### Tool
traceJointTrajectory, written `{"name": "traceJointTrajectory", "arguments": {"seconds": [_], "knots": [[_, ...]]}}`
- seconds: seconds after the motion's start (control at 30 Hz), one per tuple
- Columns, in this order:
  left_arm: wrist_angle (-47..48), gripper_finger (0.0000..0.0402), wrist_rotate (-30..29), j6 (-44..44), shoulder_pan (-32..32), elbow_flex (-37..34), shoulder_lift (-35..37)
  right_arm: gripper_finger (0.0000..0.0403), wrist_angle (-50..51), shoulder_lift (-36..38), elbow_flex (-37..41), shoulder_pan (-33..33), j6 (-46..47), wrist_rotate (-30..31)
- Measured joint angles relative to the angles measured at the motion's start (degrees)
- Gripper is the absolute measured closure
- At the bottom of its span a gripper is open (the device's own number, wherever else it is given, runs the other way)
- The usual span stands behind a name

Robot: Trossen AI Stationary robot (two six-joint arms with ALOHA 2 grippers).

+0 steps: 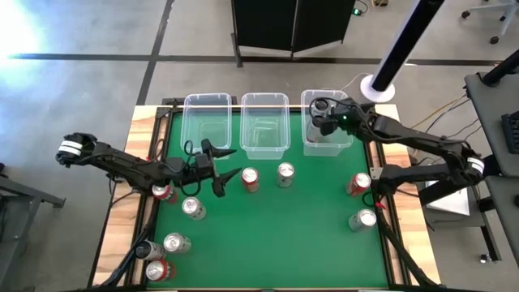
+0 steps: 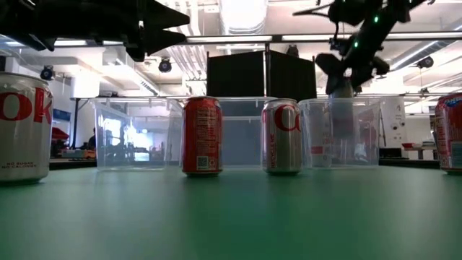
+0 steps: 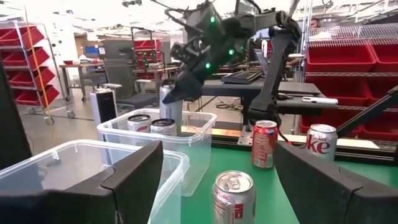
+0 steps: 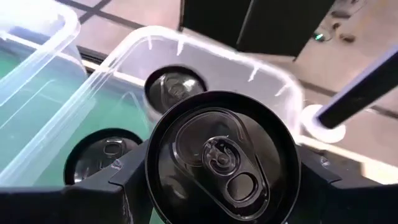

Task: Sort soda cans
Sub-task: Put the top white-pink soda can into the right transparent bin

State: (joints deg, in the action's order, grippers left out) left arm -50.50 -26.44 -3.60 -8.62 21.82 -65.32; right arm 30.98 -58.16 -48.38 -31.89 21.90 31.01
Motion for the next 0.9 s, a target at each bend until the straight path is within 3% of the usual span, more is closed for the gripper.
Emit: {"name": "traceJointTrajectory", "arguments": {"seconds": [0.37, 0.9], "knots": [[-0.7, 0.0114, 0.0, -2.0, 1.2, 0.0, 0.7, 0.0157, -9.6, -5.0, 3.7, -4.9, -3.3, -4.8], [5.2, 0.0114, 1.7, -4.8, 3.1, 4.8, 1.6, 0.0157, -10.6, -9.8, 3.7, -6.5, -3.2, -6.2]]}}
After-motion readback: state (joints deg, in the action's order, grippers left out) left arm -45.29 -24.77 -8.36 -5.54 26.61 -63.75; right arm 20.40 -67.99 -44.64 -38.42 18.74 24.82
